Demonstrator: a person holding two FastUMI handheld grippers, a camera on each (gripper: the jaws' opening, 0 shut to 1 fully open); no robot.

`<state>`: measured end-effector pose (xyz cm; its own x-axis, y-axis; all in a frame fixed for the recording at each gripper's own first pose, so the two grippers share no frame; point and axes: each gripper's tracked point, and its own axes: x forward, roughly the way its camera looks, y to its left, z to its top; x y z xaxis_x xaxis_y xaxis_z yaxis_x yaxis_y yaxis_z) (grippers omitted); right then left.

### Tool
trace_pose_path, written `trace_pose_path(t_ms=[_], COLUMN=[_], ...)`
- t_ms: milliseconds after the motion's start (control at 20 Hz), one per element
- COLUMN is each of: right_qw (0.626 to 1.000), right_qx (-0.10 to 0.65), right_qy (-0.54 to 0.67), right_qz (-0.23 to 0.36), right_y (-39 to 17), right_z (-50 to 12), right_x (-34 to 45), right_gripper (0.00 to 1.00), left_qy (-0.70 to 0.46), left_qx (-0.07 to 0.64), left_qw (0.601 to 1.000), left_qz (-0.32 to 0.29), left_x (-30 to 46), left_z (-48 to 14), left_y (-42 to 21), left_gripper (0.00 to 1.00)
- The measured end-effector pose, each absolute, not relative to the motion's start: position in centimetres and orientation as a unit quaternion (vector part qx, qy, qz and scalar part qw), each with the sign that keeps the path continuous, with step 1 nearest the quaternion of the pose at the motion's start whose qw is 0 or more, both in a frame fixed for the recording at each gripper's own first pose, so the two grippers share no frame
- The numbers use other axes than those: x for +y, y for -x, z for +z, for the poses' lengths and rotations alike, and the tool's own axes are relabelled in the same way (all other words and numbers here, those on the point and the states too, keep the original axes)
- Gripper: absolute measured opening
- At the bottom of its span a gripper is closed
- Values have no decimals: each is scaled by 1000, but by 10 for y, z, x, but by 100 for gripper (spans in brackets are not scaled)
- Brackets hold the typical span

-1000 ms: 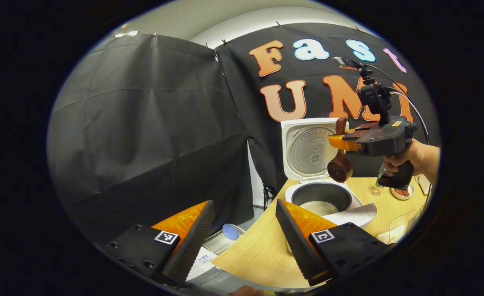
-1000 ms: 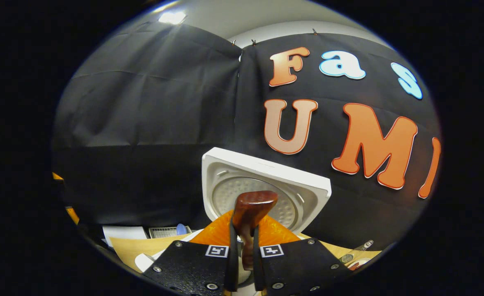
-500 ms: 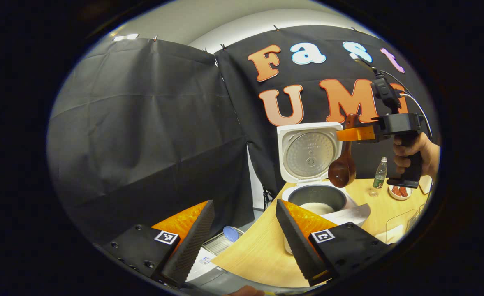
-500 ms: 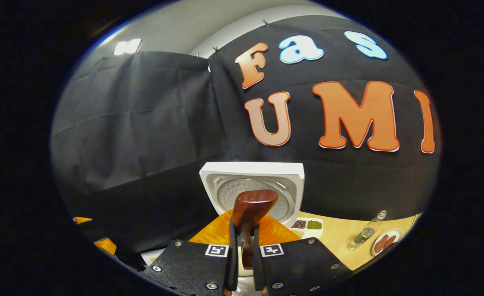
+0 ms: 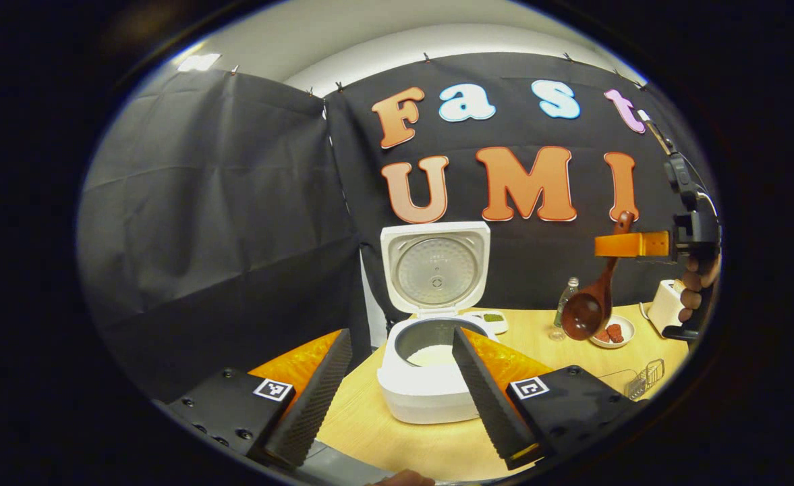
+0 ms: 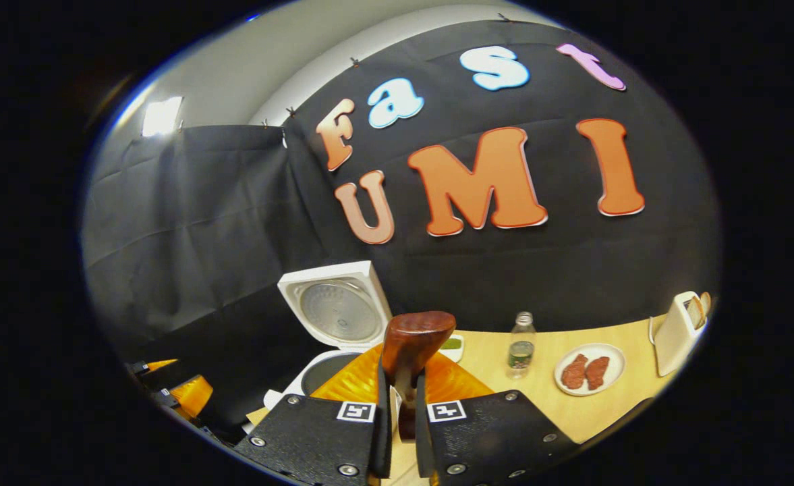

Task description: Close the left gripper, press the button to open the rice cooker; take a wooden spoon from the chopstick holder with the right hand, scoop a spoonful of rice and pour it into the rice cooker, then put the wooden spoon back into the chopstick holder.

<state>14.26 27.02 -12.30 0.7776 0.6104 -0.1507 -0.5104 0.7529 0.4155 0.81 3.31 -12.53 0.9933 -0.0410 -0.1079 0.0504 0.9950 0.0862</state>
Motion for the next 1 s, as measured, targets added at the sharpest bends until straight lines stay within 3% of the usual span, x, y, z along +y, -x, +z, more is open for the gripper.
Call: trace_pose_path(t_ms=[100, 150, 650, 1000], right_qw=[931, 933, 946, 935], right_qx=[148, 155, 199, 239], right_qy=[-184, -190, -223, -240], right_qz=[277, 264, 129, 106], right_y=[-142, -141, -122, -108], right_z=[-140, -149, -233, -298], right_x=[231, 212, 39, 19], right_gripper=[14, 14, 14, 14], left_qy=[-46, -45, -35, -33], left_qx=[50, 49, 55, 59], left_qw=[997, 997, 997, 997], left_qz=[-26, -29, -50, -34], left_x=[18, 9, -55, -62], left_z=[-120, -117, -109, -102], left_y=[-6, -4, 11, 15], left_gripper=[100, 96, 96, 96])
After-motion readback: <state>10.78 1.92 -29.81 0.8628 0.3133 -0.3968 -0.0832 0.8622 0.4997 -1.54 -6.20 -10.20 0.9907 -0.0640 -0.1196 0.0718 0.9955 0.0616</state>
